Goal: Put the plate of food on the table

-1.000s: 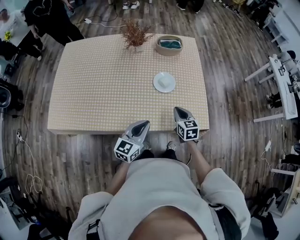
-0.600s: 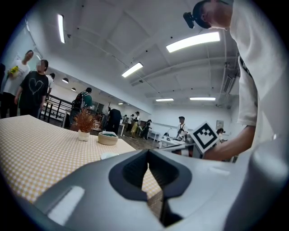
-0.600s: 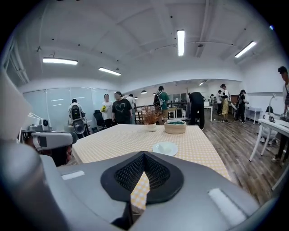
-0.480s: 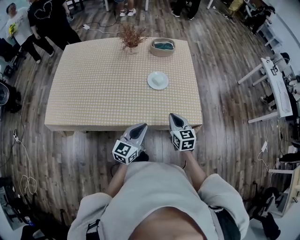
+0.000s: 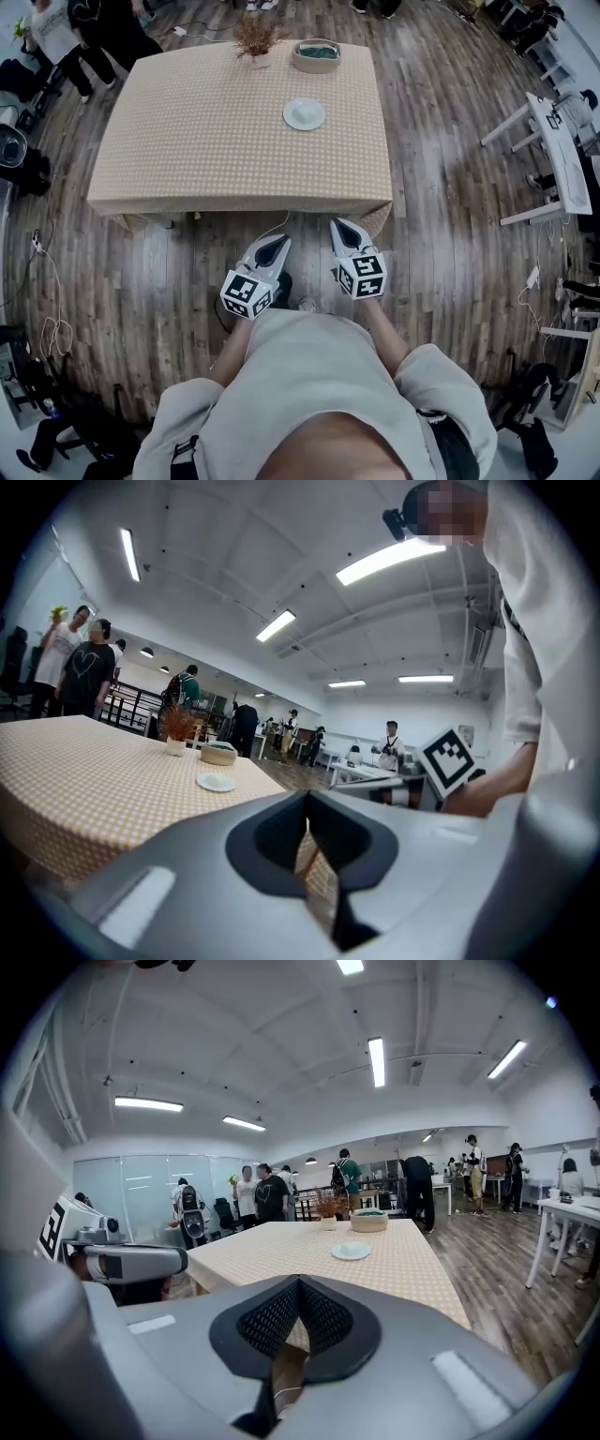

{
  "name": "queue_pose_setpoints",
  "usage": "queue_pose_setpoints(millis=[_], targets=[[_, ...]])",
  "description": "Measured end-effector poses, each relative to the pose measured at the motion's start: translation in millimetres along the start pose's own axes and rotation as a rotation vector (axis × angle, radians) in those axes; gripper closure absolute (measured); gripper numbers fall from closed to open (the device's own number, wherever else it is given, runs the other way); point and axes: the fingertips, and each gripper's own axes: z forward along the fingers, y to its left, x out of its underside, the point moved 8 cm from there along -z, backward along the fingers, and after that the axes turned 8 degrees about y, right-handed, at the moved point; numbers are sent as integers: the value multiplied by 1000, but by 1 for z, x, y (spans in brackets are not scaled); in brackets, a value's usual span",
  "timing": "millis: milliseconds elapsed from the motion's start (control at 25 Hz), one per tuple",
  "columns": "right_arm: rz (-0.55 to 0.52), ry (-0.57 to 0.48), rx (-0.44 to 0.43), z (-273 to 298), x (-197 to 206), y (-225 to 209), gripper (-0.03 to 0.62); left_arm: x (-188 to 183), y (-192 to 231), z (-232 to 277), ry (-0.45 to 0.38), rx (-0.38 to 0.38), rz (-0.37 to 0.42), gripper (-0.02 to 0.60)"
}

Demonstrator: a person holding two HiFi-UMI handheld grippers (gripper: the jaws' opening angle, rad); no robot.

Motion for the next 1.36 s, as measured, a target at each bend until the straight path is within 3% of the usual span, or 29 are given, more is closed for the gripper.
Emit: queue_pose_setpoints(millis=[600,840,1360], targets=[[-4,-31,-16,-88,53,24,599,28,-87,-35,-4,-6,8,572],[-7,-25,0,-100,69,23,599,33,-97,-35,2,3,19,572],[11,-59,2,-101,59,9,597,20,-104,-22,-12,22,58,571]])
